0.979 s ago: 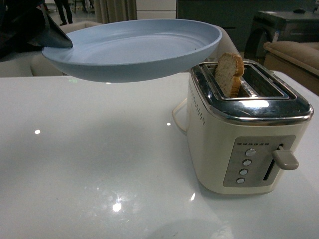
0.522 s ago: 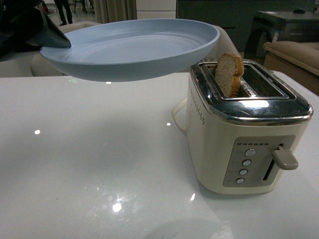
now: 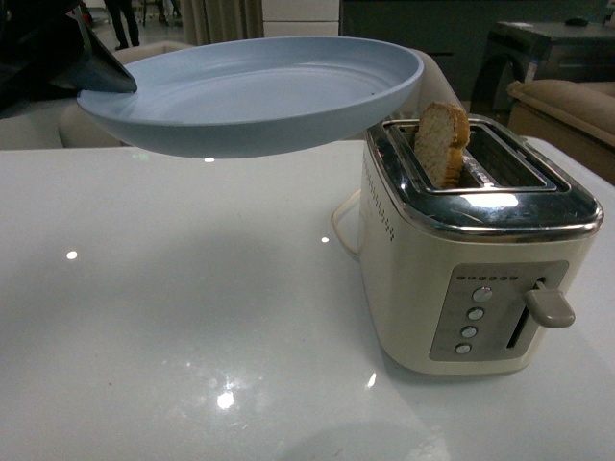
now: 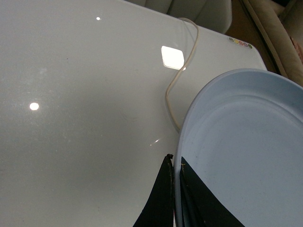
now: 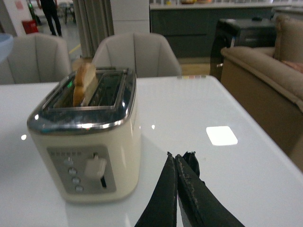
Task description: Left arm holds plate, right arm toasts bread
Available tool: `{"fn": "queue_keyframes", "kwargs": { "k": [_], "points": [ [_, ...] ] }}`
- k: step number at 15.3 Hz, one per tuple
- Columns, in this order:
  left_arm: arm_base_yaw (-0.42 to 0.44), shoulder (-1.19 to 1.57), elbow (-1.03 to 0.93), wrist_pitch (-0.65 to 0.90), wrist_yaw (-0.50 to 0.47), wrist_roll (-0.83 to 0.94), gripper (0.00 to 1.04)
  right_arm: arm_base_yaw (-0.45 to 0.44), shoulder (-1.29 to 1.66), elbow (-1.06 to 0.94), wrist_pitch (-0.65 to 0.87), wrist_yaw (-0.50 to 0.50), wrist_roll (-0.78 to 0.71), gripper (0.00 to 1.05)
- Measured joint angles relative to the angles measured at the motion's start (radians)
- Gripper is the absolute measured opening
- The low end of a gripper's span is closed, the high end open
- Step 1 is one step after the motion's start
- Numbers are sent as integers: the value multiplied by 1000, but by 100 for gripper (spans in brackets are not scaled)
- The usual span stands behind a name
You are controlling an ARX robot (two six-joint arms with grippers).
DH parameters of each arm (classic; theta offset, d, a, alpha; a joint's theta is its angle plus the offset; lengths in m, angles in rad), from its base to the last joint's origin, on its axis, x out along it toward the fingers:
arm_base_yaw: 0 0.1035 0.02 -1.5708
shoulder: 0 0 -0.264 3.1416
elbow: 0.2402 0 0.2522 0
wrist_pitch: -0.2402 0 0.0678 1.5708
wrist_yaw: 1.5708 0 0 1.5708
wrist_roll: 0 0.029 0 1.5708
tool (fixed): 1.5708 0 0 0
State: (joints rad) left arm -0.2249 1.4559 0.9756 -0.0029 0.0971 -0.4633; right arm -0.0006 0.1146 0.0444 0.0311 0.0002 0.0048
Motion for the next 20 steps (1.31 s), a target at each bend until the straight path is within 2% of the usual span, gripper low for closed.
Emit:
{"fn": "queue_keyframes", "kwargs": {
  "k": [1, 7, 13, 18, 20],
  "points": [
    [0, 0, 0, 0, -1, 0, 2, 0, -110, -32, -20, 2, -1, 2],
    [0, -1, 0, 0, 0, 0, 2, 0, -111, -32, -34, 0, -1, 2],
    [0, -1, 0, 0, 0, 0, 2, 0, -111, -32, -34, 0, -2, 67],
    [0, -1, 0, 0, 0, 0, 2, 0, -111, -32, -34, 0, -2, 81],
    [0, -1, 0, 0, 0, 0, 2, 0, -111, -32, -34, 0, -2, 100]
  ]
}}
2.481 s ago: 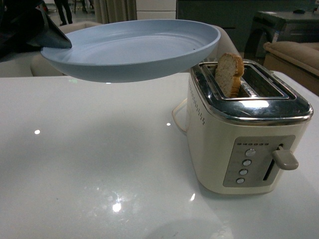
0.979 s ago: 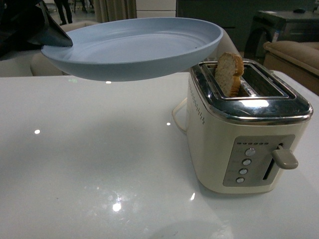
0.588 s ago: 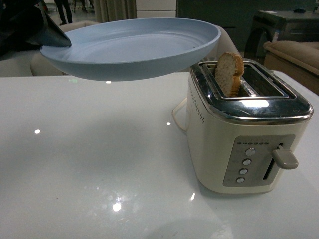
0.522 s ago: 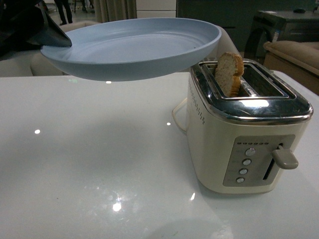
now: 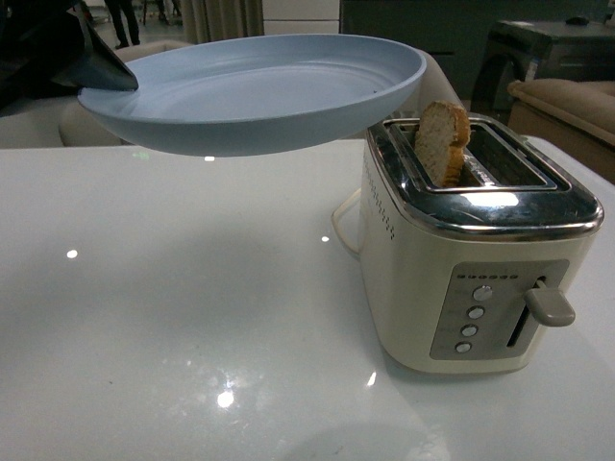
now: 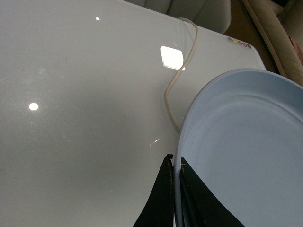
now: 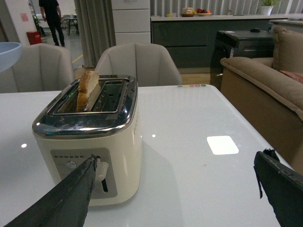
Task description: Left arm holds plate, right arm toasts bread
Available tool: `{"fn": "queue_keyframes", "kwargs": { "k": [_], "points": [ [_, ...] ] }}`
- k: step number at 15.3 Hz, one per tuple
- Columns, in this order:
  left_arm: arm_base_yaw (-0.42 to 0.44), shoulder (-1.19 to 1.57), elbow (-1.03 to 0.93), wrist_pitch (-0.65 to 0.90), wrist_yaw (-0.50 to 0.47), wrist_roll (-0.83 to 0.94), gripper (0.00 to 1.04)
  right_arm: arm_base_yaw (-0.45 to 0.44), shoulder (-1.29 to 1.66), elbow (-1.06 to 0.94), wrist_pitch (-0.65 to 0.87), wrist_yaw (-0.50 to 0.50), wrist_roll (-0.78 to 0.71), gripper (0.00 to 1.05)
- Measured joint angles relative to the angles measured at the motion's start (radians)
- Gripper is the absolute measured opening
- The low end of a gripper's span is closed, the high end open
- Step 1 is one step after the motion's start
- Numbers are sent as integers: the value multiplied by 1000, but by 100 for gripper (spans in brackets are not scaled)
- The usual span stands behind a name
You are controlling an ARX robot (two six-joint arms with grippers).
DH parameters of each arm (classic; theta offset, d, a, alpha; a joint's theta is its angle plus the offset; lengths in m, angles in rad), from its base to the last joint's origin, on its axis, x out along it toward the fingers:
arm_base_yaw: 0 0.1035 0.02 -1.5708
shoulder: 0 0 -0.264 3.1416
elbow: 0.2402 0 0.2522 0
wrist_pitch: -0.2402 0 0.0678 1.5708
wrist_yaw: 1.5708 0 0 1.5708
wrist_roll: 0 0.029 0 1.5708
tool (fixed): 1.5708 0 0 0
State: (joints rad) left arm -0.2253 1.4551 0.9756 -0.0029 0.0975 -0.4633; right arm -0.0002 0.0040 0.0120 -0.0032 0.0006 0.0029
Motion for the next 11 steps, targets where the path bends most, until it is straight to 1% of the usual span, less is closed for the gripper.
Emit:
{"fn": "queue_keyframes", "kwargs": {
  "k": [1, 2, 3, 4, 11],
  "points": [
    [0, 0, 0, 0, 0, 0, 2, 0, 0, 0, 0, 0, 0, 98],
    [0, 0, 0, 0, 0, 0, 2, 0, 0, 0, 0, 0, 0, 98],
    [-36, -8, -11, 42, -271, 136, 2, 0, 0, 0, 0, 0, 0, 98],
    [-27, -31, -9, 31, -365, 237, 2, 0, 0, 0, 0, 0, 0, 98],
    [26, -9, -8, 57, -351, 236, 2, 0, 0, 0, 0, 0, 0, 98]
  ]
}}
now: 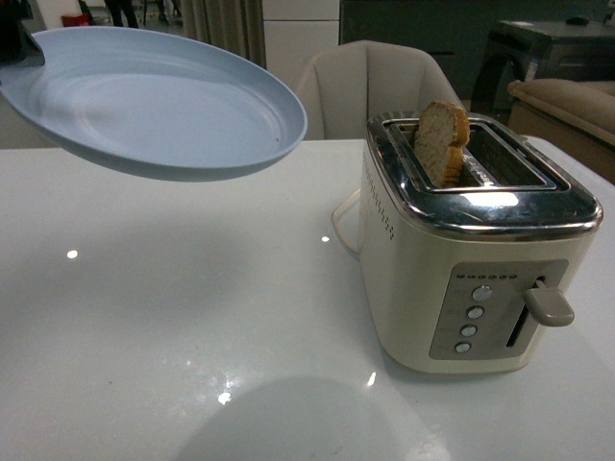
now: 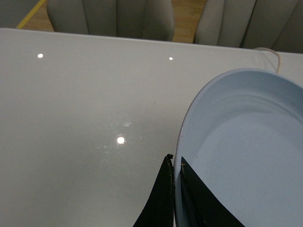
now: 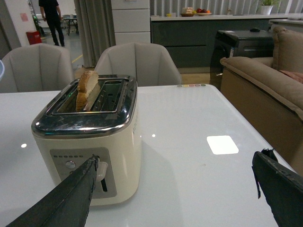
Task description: Left arm holds plate, right arm toasts bread
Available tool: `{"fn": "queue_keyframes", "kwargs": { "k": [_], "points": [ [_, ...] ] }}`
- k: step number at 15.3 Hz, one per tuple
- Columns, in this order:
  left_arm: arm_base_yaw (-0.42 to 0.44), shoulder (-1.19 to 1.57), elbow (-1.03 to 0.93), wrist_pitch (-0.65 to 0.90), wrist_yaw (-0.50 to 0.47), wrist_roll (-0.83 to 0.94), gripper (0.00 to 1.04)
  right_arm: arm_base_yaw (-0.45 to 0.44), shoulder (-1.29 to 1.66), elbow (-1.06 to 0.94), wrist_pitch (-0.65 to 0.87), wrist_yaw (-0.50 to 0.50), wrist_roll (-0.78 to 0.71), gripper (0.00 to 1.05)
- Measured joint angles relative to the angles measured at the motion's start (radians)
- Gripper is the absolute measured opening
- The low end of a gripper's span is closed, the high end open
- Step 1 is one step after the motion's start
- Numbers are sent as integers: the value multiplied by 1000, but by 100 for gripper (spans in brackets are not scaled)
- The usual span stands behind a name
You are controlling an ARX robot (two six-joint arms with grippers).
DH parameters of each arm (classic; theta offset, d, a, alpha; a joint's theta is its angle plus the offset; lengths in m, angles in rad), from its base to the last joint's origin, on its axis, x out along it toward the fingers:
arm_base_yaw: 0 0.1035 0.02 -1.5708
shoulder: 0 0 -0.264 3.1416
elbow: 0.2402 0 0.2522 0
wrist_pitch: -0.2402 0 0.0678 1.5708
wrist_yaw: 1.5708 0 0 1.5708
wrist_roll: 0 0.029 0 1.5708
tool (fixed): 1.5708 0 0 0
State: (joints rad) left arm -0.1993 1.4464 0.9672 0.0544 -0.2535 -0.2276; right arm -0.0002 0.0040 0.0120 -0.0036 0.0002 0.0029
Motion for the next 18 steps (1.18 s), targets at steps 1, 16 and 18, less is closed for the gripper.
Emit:
{"fn": "queue_keyframes", "kwargs": {
  "k": [1, 16, 18],
  "points": [
    [9, 7, 0, 6, -1, 0, 2, 0, 0, 0, 0, 0, 0, 98],
    [201, 413, -63, 181, 37, -91, 2, 0, 0, 0, 0, 0, 0, 98],
    [201, 435, -62, 188, 35, -92, 2, 0, 0, 0, 0, 0, 0, 98]
  ]
}}
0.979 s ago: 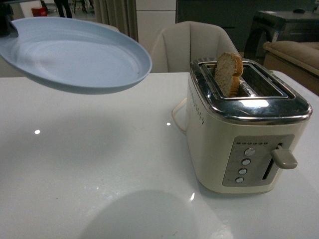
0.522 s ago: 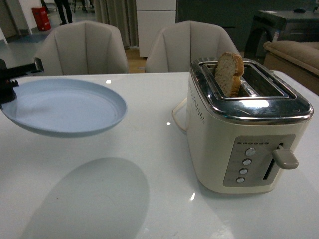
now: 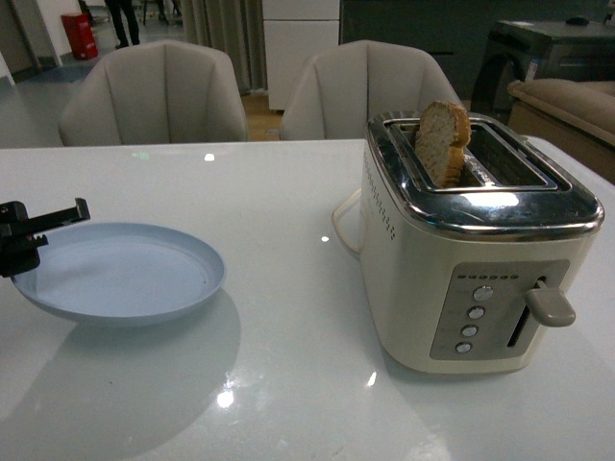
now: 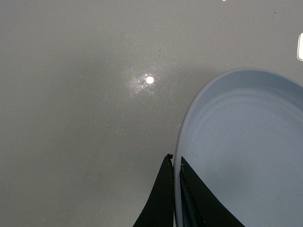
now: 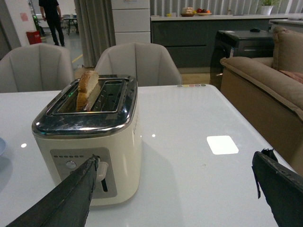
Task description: Left arm holds plate, right arm toasts bread
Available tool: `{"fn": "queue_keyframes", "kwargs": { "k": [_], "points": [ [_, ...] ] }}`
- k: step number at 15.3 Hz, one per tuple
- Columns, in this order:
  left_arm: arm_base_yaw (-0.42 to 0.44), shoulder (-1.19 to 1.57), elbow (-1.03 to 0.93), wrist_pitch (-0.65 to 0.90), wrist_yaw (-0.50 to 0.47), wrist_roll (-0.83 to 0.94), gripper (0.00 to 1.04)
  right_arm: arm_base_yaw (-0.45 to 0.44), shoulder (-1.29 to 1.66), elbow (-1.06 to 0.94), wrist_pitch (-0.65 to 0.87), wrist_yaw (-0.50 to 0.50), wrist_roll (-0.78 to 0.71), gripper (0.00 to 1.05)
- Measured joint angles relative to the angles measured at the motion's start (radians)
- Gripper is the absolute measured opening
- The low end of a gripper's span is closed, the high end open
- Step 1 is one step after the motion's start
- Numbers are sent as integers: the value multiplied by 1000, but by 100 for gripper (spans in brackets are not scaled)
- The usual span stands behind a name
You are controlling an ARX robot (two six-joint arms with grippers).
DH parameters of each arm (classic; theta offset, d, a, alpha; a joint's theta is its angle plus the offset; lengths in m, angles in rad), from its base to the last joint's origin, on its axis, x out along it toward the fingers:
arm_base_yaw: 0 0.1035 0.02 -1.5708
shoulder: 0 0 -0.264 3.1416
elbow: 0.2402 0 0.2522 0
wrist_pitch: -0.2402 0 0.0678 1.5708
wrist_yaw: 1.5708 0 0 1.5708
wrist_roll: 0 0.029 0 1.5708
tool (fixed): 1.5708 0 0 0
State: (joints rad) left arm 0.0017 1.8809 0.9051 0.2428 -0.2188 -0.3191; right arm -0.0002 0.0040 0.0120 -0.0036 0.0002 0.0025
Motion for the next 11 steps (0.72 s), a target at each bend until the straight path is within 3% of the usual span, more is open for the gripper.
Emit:
{"fn": "queue_keyframes", "kwargs": {
  "k": [11],
  "points": [
    [3, 96, 42, 24, -40, 6, 2, 0, 0, 0, 0, 0, 0, 98]
  ]
}}
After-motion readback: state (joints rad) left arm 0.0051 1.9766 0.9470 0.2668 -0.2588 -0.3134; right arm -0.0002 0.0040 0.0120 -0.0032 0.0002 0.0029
